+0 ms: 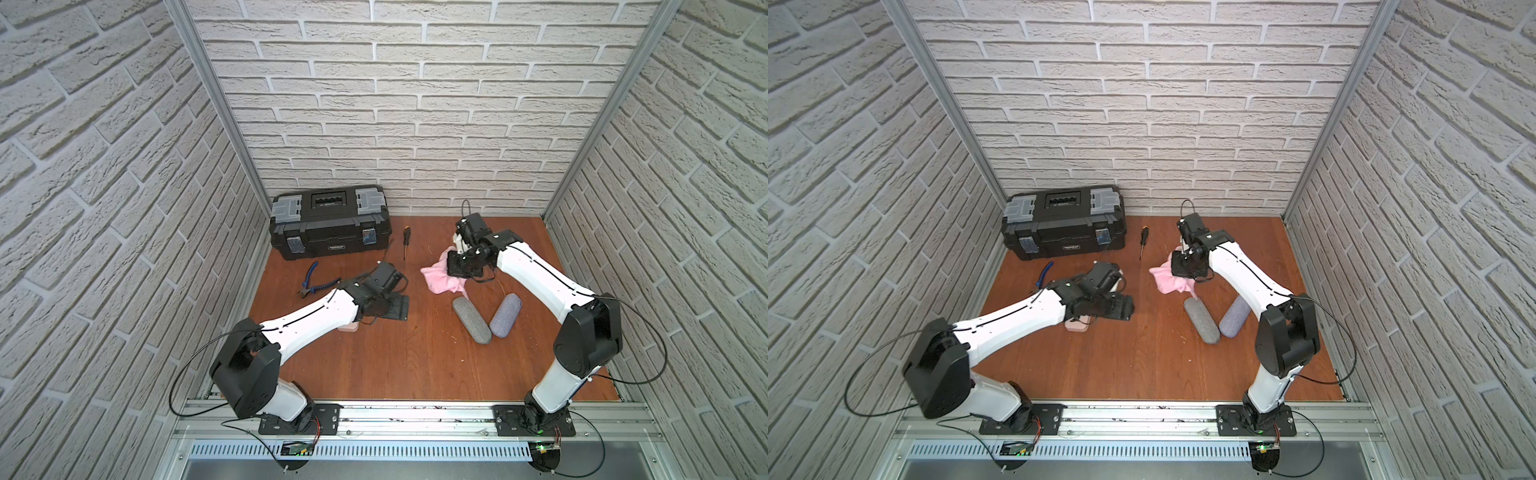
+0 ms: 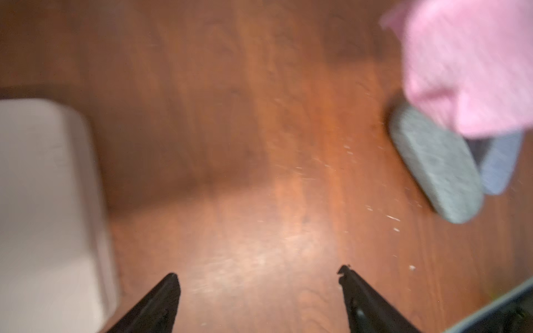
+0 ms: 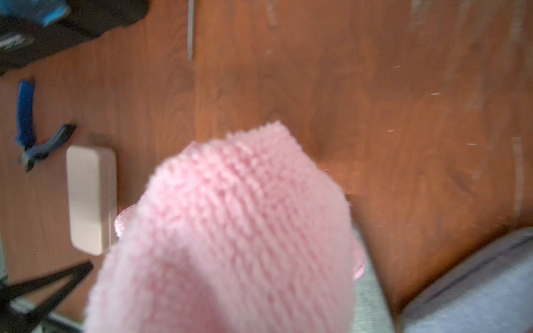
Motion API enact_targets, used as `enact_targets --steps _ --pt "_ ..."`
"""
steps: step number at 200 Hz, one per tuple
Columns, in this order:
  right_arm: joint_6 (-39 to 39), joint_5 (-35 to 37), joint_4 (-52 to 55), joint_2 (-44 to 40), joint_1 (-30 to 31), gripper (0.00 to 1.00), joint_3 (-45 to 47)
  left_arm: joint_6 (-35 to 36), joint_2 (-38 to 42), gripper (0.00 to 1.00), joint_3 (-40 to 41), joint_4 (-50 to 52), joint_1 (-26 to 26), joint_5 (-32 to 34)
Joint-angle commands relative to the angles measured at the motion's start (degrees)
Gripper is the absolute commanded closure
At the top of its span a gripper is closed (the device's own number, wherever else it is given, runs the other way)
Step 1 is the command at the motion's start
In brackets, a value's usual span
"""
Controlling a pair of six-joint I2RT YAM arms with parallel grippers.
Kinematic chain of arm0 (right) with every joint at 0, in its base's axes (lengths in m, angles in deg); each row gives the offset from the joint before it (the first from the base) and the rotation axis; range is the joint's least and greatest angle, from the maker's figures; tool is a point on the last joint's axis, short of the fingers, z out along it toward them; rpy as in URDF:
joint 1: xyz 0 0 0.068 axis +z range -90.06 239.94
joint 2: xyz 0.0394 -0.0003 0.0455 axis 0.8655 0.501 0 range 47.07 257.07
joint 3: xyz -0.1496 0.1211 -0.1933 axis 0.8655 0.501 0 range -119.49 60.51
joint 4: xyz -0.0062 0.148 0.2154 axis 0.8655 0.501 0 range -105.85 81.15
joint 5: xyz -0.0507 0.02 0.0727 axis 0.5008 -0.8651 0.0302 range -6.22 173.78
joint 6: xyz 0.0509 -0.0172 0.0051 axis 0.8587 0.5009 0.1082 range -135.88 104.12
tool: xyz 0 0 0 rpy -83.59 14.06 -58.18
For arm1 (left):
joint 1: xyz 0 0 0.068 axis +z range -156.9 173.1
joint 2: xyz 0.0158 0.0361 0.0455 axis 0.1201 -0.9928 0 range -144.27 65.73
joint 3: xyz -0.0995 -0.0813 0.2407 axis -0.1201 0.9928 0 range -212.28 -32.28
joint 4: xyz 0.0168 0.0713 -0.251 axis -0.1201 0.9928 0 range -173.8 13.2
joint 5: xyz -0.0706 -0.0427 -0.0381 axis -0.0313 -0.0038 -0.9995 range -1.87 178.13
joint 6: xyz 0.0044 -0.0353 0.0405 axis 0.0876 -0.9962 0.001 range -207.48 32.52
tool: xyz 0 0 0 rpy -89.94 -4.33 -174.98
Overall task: Wipe the eyeglass case
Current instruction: Move the eyeglass case from the center of the board.
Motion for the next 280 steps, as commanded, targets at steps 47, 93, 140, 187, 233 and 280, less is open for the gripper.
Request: enact_targets --steps 47,93,140,187,233,280 --pt "3.6 -7.7 -1.7 7.3 11.1 0.98 -1.0 8.1 -1.6 0.12 2.7 6.0 9.6 6.5" --pt "0.9 -4.9 0.7 7.8 10.7 0.98 -1.2 7.8 -4.5 0.12 3.7 4.7 12.5 6.9" --pt "0.9 -5.4 -0.3 8.8 10.3 0.98 -0.6 9.4 -8.7 0.13 3.0 2.9 12.9 4.3" --pt "1.4 -5.9 -1.7 8.7 10.0 0.98 1.5 9.9 -8.6 0.13 4.1 2.6 14.6 5.1" --pt "1.0 -6.1 -1.7 8.7 9.3 0.98 1.6 10.3 -8.0 0.15 4.5 2.5 14.7 4.1" --pt "1.1 -6.5 -2.4 9.1 9.3 0.98 2.2 11.4 -2.1 0.13 6.0 0.8 14.5 3.3"
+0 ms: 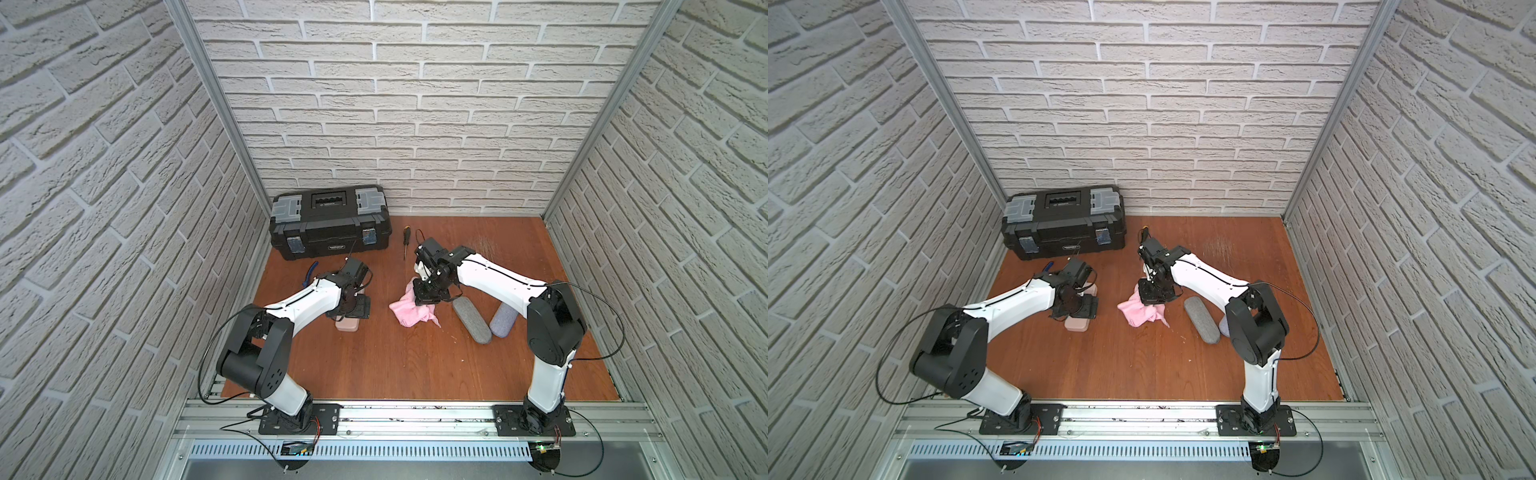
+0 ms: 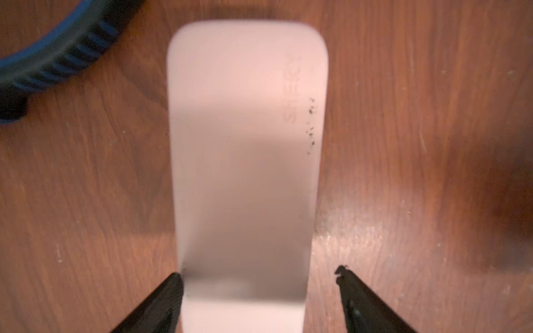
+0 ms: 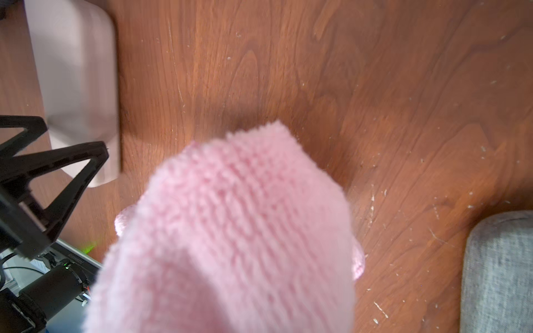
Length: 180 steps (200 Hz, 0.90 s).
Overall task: Wipe the eyeglass case
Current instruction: Move the eyeglass case from the center of the board.
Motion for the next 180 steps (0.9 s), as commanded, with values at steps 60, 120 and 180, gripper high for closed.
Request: enact_targets --steps 60,120,180 --pt "-0.6 -0.3 -1.1 -1.8 -1.3 0.98 1.3 4.4 -1.4 0.12 1.6 -2.6 1.3 -2.5" --pt "0.5 -1.2 -3.1 -2.4 -1.4 0.98 3.6 3.4 -0.9 0.18 5.0 -8.2 2.3 -4.4" --pt "-0.8 -0.4 -1.7 -3.1 -3.3 0.98 3.5 8.5 -1.0 0.37 6.4 -12.4 -5.0 -4.0"
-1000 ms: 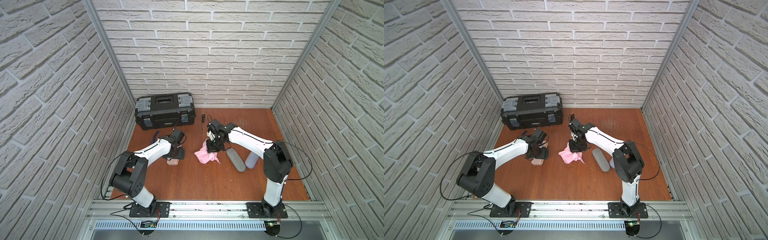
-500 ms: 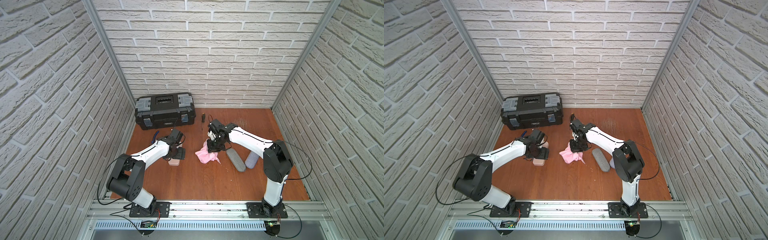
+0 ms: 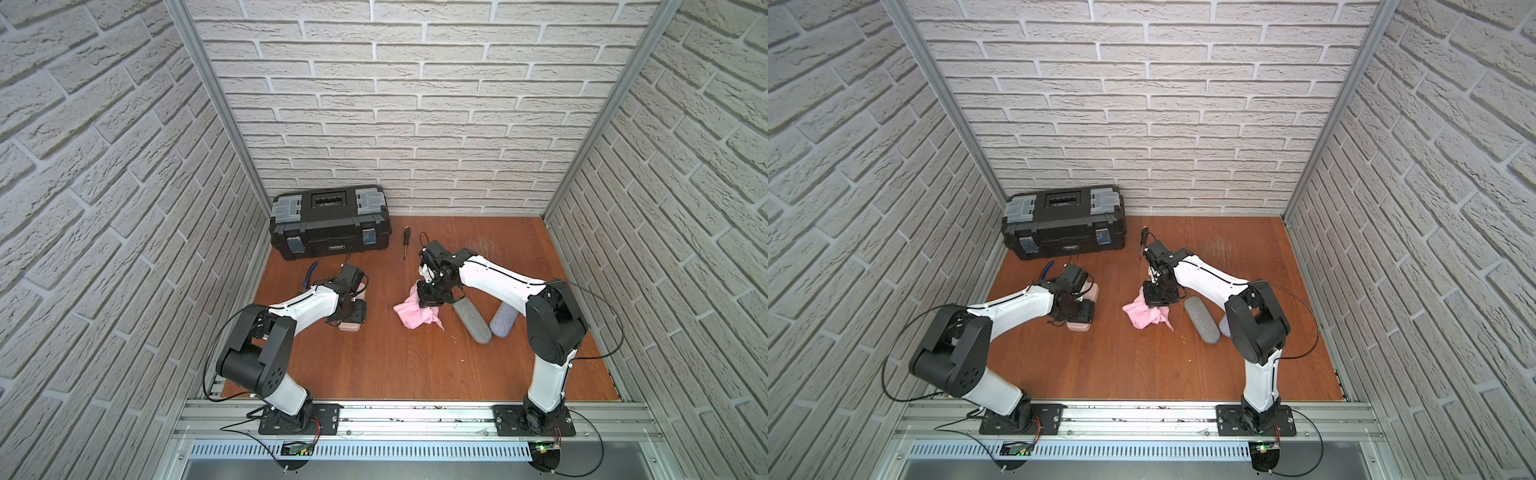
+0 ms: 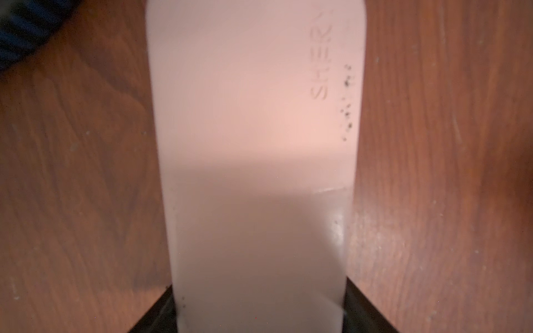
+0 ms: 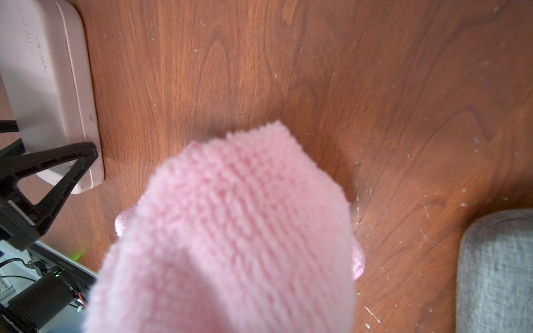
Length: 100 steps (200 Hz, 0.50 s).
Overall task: Wipe the eyeglass case
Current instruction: Move the eyeglass case from the center of the board.
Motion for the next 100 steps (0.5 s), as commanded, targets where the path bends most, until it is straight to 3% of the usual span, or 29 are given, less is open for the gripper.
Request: enact_targets --steps 1,33,49,75,100 --pt "-0.8 0.1 0.0 -3.2 -1.6 0.98 0.3 4.5 0.4 0.37 1.0 -4.5 -5.3 -1.5" --pt "-1.6 1.7 1.1 -6.1 -3.0 0.98 3.3 9.6 1.8 0.41 1.3 -7.4 -16.3 -3.6" --pt "-1.6 3.0 1.8 -8.1 -3.1 0.98 5.3 10.9 0.7 0.37 1.6 -7.8 -22.5 -0.8" --pt "-1.2 4.4 2.6 -11.1 -3.1 0.98 7.3 8.5 -1.3 0.33 2.4 -7.9 -25.2 2.3" --pt "-1.2 6.3 4.2 -13.7 -3.1 0.98 7.5 6.4 0.3 0.20 3.6 -8.8 -28.4 4.9"
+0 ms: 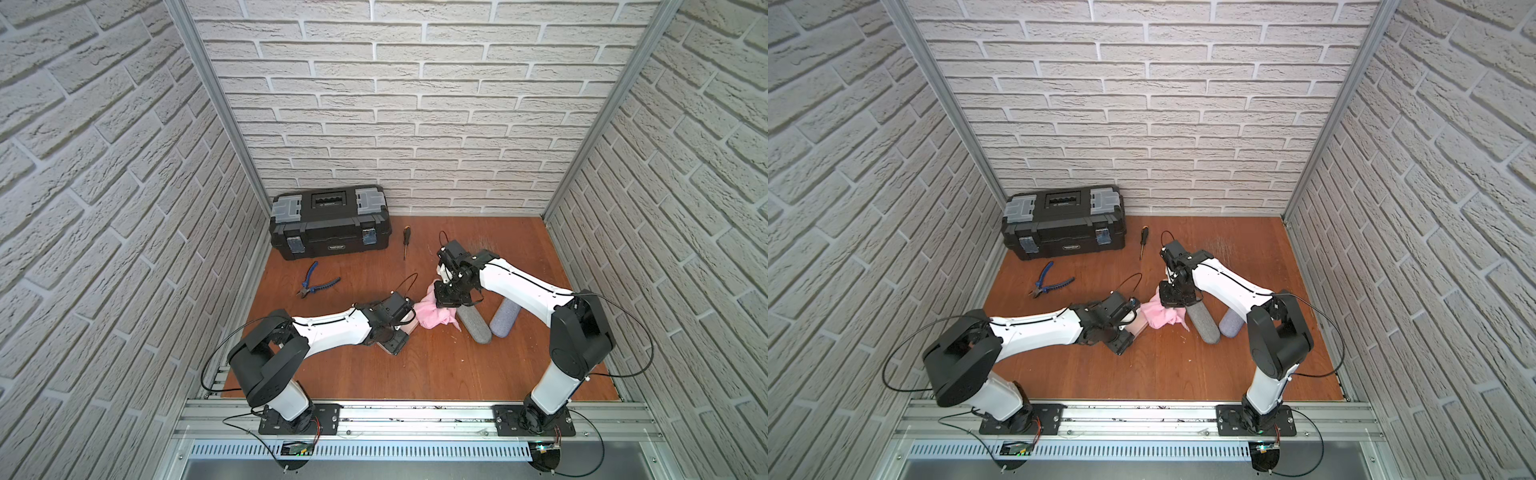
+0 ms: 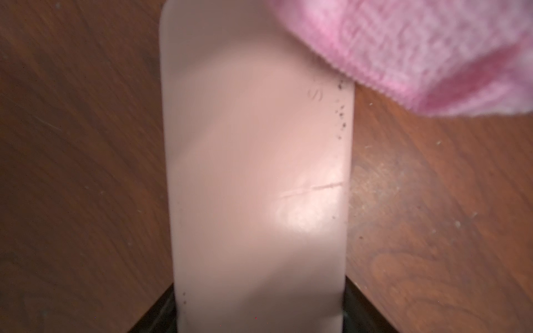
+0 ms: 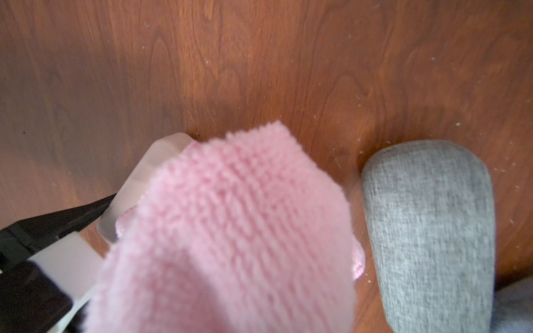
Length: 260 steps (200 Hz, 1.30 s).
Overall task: Wipe the eyeglass case
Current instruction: Move the eyeglass case from the center of the board, then wipe the dirt from the eyeglass case.
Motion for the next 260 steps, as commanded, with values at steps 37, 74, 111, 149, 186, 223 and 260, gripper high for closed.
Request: enact_targets --steps 37,74,111,149,186,223,260 --pt "-0.1 3.1 2.7 -4.8 1.1 0.98 0.3 -3.9 2.7 0.21 5.5 -5.3 -5.7 5.8" --pt "4.8 -1.0 -1.2 0.0 5.9 0.98 0.0 -3.4 7.9 0.34 10.7 -11.1 -6.0 9.8" --pt "12.8 -10.6 -10.5 5.3 10.8 0.98 1.3 -2.2 12.3 0.50 15.3 -17.9 -6.0 9.5" --pt "6.5 -2.4 -2.7 13.8 7.2 0.98 -3.7 -2.3 13.4 0.53 17.9 -21.1 -6.3 8.6" --pt "-1.3 29.1 8.9 10.5 6.3 0.98 -12.7 -2.9 12.3 0.59 18.3 -21.1 -7.8 10.5" --pt "4.4 5.2 4.5 4.4 9.3 0.98 -8.7 -4.3 12.5 0.59 19.2 -21.7 -9.1 12.9" --pt "19.7 -18.1 -16.7 6.8 11.4 0.98 3.1 -4.8 14.2 0.59 19.8 -21.6 -9.9 14.9"
